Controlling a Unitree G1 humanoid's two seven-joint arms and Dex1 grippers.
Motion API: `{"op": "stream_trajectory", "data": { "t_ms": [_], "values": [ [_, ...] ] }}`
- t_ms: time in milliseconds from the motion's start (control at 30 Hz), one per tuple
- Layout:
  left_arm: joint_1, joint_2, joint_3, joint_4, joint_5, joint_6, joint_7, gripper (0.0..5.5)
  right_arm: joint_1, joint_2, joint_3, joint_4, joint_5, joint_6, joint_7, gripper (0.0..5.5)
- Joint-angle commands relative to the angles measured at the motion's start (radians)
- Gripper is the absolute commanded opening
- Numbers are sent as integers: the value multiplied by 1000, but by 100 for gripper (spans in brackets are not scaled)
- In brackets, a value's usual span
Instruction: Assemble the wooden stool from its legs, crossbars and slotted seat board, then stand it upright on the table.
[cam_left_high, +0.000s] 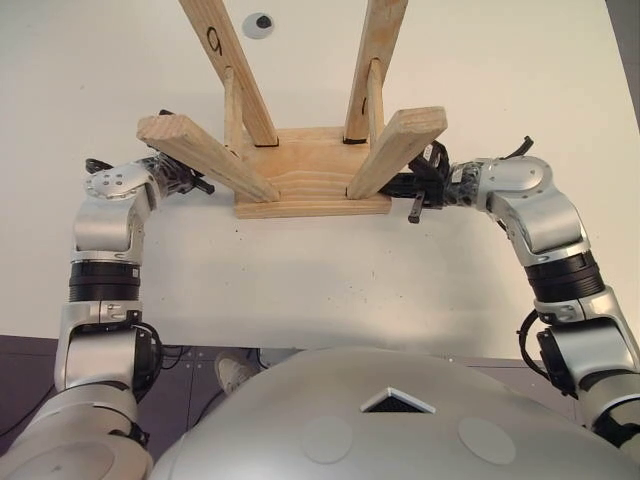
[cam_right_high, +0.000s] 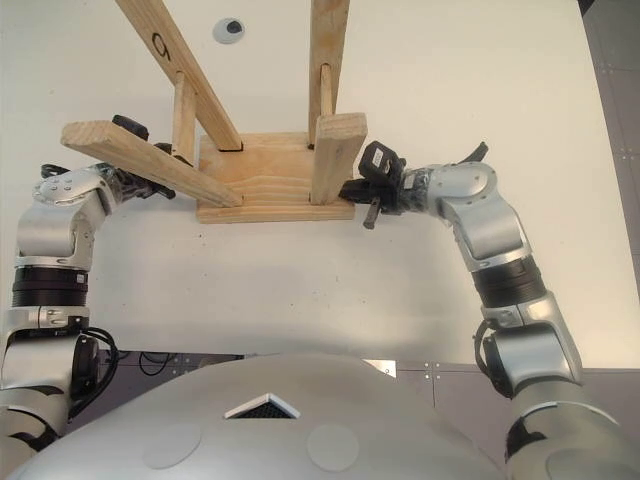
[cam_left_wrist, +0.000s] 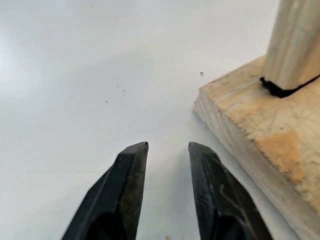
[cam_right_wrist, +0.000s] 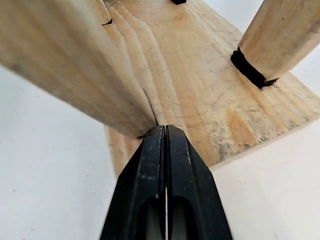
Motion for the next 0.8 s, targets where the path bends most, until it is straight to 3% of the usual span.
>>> {"op": "stream_trajectory", "data": {
  "t_ms": [33,100,367,533,800],
  "values": [
    [7,32,14,-12,8,-17,-28,144,-39,2,-62,100,-17,-35,-51,0],
    [19,54,20,-30,-2,-42,-76,148,-43,-20,-86,140,-9,-59,-39,32],
    [36,219,5,-74,-37,-89,-367,262,-2,-100,-139,123,32,-82,74,166],
    [52,312,-3,-96,-54,-78,-517,343,4,-84,-153,21,116,-2,132,257],
    [136,363,2,-207,-125,-8,-637,346,35,-63,-110,-98,177,91,139,273]
  ]
}}
